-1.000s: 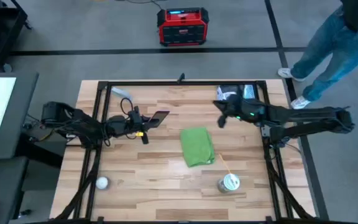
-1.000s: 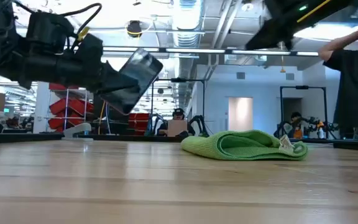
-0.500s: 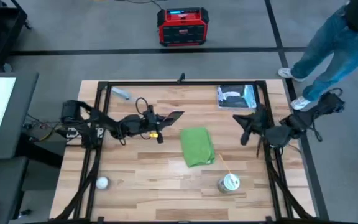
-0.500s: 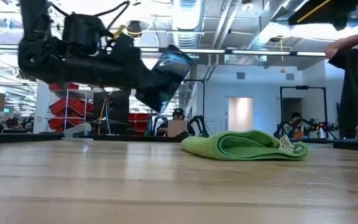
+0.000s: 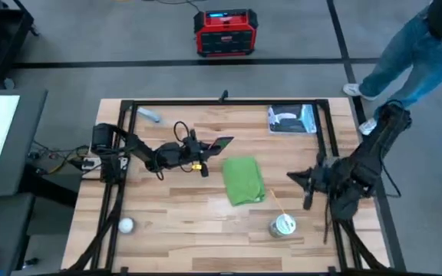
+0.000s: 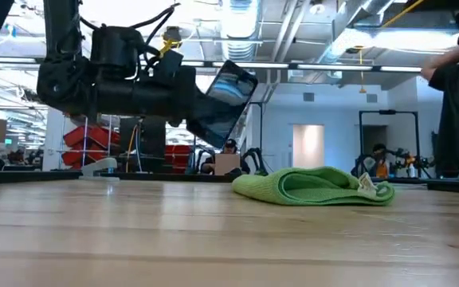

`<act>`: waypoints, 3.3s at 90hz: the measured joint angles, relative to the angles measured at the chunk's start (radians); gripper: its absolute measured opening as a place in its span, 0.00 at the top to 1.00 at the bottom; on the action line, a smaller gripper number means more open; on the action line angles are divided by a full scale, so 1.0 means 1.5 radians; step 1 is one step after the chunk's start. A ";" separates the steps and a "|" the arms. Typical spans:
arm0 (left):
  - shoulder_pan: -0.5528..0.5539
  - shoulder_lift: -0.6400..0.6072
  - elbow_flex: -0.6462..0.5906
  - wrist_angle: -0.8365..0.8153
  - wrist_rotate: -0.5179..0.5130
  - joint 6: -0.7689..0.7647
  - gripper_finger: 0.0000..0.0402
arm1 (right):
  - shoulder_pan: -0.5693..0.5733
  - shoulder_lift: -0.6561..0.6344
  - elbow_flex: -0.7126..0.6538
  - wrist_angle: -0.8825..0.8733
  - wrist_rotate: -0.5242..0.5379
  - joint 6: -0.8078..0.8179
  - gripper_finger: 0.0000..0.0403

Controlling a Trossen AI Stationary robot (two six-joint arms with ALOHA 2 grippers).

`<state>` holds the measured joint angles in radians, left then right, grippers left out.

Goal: Apply microfiber cloth
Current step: Spray the cellphone using the cleaning bottle

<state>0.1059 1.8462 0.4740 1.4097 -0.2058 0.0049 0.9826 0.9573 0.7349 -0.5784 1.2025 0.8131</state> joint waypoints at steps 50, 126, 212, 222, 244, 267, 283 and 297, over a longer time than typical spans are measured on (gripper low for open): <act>-0.010 0.000 0.000 0.000 0.000 -0.037 0.99 | 0.195 0.156 0.001 0.373 0.040 -0.168 1.00; -0.085 -0.001 0.000 0.000 -0.050 -0.052 0.99 | 0.176 0.315 0.001 0.326 -0.100 0.099 1.00; -0.085 -0.001 0.000 -0.003 -0.051 -0.040 0.99 | 0.105 0.314 -0.075 0.267 -0.210 0.233 1.00; -0.085 -0.001 0.000 -0.003 -0.051 -0.036 0.99 | 0.097 0.314 -0.090 0.273 -0.210 0.233 1.00; -0.084 -0.001 0.000 -0.003 -0.053 -0.036 0.99 | 0.071 0.314 -0.128 0.274 -0.204 0.247 1.00; -0.082 -0.001 0.000 -0.003 -0.060 -0.031 0.99 | 0.063 0.314 -0.152 0.284 -0.169 0.249 1.00; -0.080 -0.001 0.000 0.002 -0.094 -0.028 0.99 | 0.065 0.312 -0.170 0.286 -0.179 0.277 1.00; -0.088 -0.001 0.000 0.006 -0.125 -0.007 0.99 | 0.082 0.261 -0.170 0.185 -0.185 0.352 1.00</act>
<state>-0.0267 1.8450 0.4740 1.4185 -0.3931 -0.0052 1.1055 1.3485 0.4806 -0.3015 0.9253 1.3418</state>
